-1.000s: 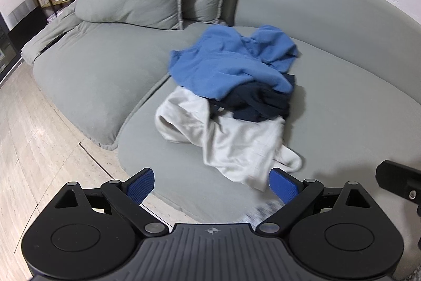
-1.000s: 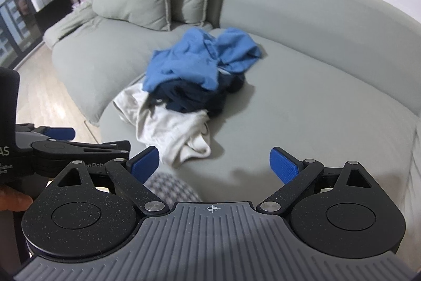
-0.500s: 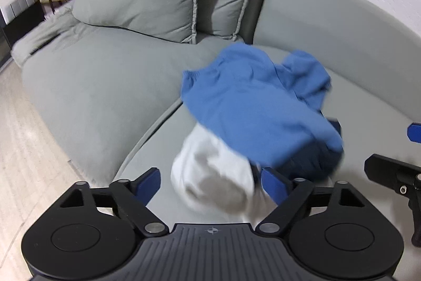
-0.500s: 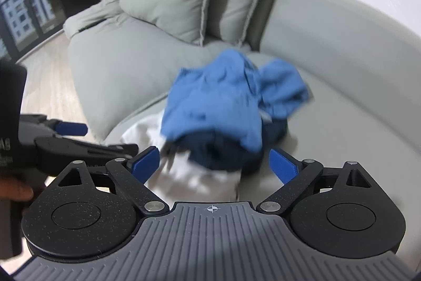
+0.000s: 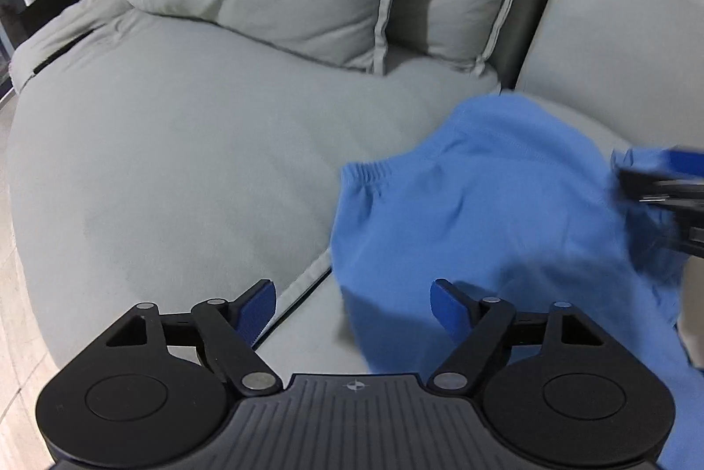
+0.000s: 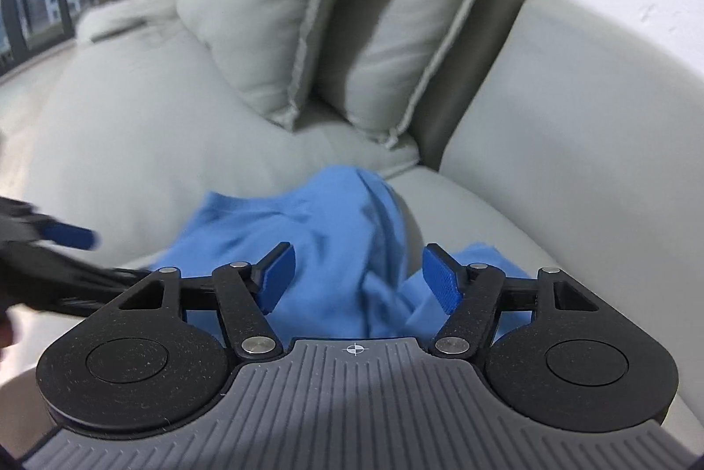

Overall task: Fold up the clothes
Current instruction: 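Grasp the blue sweatpants waistband with the right gripper, then lift the blue sweatpants with the right gripper and drop them on the sofa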

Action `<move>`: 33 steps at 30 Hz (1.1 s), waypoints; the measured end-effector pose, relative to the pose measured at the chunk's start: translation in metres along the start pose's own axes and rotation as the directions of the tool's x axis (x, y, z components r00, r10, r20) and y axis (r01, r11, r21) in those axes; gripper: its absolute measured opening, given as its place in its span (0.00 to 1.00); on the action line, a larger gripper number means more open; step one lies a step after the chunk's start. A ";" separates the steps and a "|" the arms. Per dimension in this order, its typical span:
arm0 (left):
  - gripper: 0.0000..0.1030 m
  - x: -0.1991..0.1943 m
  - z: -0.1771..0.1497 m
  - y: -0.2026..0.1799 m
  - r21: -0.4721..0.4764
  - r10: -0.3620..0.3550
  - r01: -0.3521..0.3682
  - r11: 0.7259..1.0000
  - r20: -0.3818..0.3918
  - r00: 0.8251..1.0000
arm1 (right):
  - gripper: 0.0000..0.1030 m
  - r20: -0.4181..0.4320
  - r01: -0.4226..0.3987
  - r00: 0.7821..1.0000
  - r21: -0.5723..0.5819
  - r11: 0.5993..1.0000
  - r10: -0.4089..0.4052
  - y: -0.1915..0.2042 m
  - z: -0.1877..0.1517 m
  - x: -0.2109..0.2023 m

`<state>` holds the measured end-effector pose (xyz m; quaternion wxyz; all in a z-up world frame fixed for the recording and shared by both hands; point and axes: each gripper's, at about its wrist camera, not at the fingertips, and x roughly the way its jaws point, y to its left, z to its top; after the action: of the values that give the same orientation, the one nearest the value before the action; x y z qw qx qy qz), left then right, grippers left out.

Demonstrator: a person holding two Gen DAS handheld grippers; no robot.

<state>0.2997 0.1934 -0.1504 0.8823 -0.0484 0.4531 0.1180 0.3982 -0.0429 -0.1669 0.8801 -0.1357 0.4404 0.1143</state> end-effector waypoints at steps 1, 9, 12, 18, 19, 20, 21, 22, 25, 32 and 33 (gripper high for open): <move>0.82 -0.006 -0.006 -0.001 0.003 -0.004 0.004 1.000 0.004 1.000 | 0.68 -0.024 0.000 1.000 0.014 1.000 0.000 -0.001 -0.001 0.016; 0.81 -0.068 -0.029 -0.010 0.087 -0.029 0.027 0.996 0.014 0.999 | 0.08 0.041 -0.049 0.998 -0.022 0.999 0.050 0.016 -0.015 -0.027; 0.81 -0.104 -0.033 -0.018 0.092 -0.079 0.076 0.993 0.032 0.996 | 0.08 0.094 -0.047 0.994 -0.037 0.998 0.051 0.019 -0.027 -0.097; 0.82 -0.200 -0.062 -0.055 0.195 -0.243 0.227 0.954 0.066 0.968 | 0.08 0.211 0.137 0.967 0.035 0.990 -0.141 0.009 -0.084 -0.267; 0.82 -0.224 -0.074 -0.070 0.245 -0.288 0.264 0.933 0.067 0.955 | 0.08 0.231 0.183 0.954 0.063 0.981 -0.193 0.006 -0.098 -0.301; 0.83 -0.242 -0.084 -0.082 0.281 -0.321 0.290 0.915 0.071 0.944 | 0.08 0.243 0.224 0.940 0.088 0.971 -0.239 0.003 -0.111 -0.327; 0.84 -0.256 -0.094 -0.093 0.307 -0.348 0.313 0.899 0.067 0.935 | 0.08 0.248 0.250 0.930 0.108 0.962 -0.270 0.002 -0.120 -0.345; 0.84 -0.269 -0.105 -0.105 0.333 -0.376 0.335 0.881 0.062 0.925 | 0.08 0.249 0.285 0.917 0.143 0.948 -0.313 -0.002 -0.138 -0.372; 0.85 -0.314 -0.140 -0.145 0.423 -0.457 0.401 0.813 0.036 0.889 | 0.08 0.244 0.389 0.861 0.247 0.887 -0.446 -0.014 -0.194 -0.456; 0.86 -0.379 -0.190 -0.209 0.524 -0.515 0.430 0.735 0.020 0.857 | 0.08 0.263 0.567 0.698 0.365 0.738 -0.666 -0.056 -0.246 -0.579; 0.86 -0.385 -0.199 -0.216 0.542 -0.511 0.422 0.727 0.017 0.859 | 0.08 0.275 0.584 0.686 0.345 0.735 -0.674 -0.059 -0.253 -0.589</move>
<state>-0.0189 -0.1175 0.0411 0.8968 0.0894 0.3661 -0.2317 -0.1162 -0.2327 0.1707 0.9425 -0.1515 0.1962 -0.2241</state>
